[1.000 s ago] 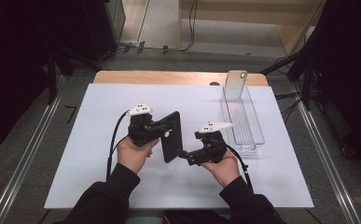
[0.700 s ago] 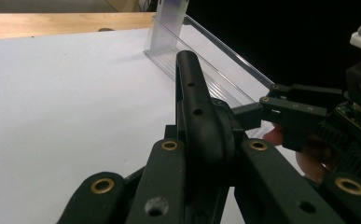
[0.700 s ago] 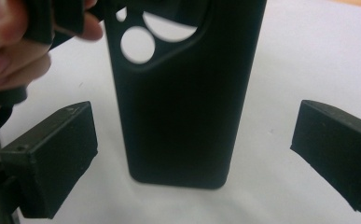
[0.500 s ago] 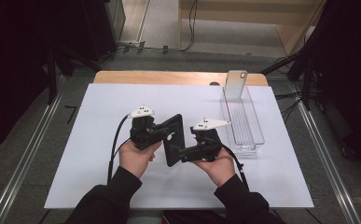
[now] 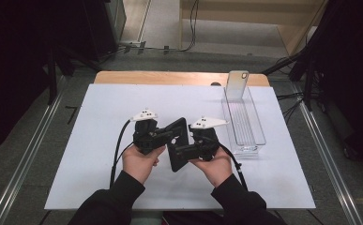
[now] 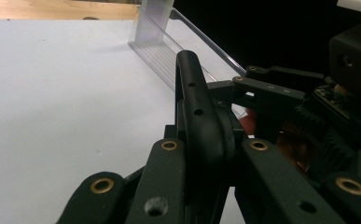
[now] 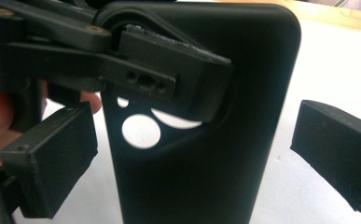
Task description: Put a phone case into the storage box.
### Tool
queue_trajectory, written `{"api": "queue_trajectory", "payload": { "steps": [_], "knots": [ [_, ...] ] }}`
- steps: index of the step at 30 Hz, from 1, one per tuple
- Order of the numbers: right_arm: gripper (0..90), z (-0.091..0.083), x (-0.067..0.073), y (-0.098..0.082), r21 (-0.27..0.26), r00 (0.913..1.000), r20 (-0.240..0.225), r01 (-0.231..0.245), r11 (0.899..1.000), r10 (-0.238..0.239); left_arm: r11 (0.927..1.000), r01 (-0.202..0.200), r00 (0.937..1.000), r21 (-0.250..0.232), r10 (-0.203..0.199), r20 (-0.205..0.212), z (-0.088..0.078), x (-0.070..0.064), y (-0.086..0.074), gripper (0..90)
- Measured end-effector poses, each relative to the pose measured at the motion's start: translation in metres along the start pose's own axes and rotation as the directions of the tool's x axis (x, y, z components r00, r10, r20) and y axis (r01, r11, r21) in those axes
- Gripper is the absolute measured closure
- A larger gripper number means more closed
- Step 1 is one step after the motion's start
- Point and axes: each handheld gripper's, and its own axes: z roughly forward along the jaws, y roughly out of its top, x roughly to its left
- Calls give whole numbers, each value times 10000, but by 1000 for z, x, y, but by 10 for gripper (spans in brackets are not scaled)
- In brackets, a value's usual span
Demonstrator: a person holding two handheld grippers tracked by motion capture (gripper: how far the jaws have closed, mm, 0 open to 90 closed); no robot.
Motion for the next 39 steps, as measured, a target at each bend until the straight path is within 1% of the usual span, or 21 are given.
{"api": "queue_trajectory", "payload": {
  "steps": [2,3,5,7,9,13,15,16,17,18,19,21,22,24,25,29,32,34,35,39],
  "knots": [
    [4,1,1,0,-13,10000,-17,47,10000,-47,10000,-19,10000,21,19,28,0,-2,-1,845],
    [55,1,2,0,-13,10000,51,44,10000,-44,10000,-10,10000,21,10,-3,1,-3,-1,845],
    [97,0,3,0,-107,9999,-61,157,9998,-158,10000,-27,10000,33,27,14,1,-4,-1,841],
    [107,0,3,0,-112,9998,-49,217,9997,-217,10000,-37,10000,65,37,22,0,-4,-2,836],
    [114,0,2,0,-92,9996,-180,205,9997,-207,10000,-24,10000,74,24,60,0,-4,-2,835],
    [120,-1,2,1,-154,9996,-124,240,9996,-242,10000,-67,9999,17,67,87,-1,-6,-1,824],
    [120,-1,1,0,-147,9998,-69,210,9997,-211,9999,-87,9999,54,86,134,-2,-6,0,794],
    [120,-1,0,0,-113,9998,-53,180,9998,-181,9999,-32,9998,125,29,193,-2,-6,0,785],
    [120,-1,-2,0,-74,9999,-4,126,9999,-126,9998,7,9998,202,-12,222,-2,-6,1,751],
    [120,-1,-4,-1,-57,9999,-58,102,9999,-102,9997,16,9997,247,-22,231,-1,-7,1,723],
    [120,0,-4,-1,-23,9999,-93,78,10000,-78,9995,-37,9999,309,32,155,0,-9,1,690],
    [120,1,-3,-1,29,9999,-16,170,9999,-170,9993,-171,9999,346,171,-5,0,-11,1,634],
    [120,1,-4,-2,62,9998,1,192,9998,-192,9992,-146,9999,360,148,-41,0,-11,1,594],
    [120,2,-5,-3,55,10000,-48,83,10000,-83,9993,-86,10000,368,88,-47,0,-10,1,545],
    [121,1,-5,-3,41,10000,36,86,10000,-86,9992,-42,10000,399,44,-48,0,-10,2,525],
    [122,-1,-9,-2,3,9999,115,53,10000,-53,9991,114,9999,420,-114,-14,-1,-7,3,475],
    [122,0,-11,-3,60,9998,189,12,10000,-13,9989,130,9999,459,-129,-35,-3,-5,4,444],
    [122,0,-13,-4,129,9997,262,13,9999,-16,9986,227,9997,481,-230,56,-5,-4,5,442],
    [122,0,-14,-4,120,9996,270,20,9999,-23,9983,317,9994,490,-323,104,-6,-4,6,425],
    [122,-1,-20,-5,146,9993,365,-86,9999,81,9967,431,9987,691,-448,230,-10,-1,7,394]
  ]
}}
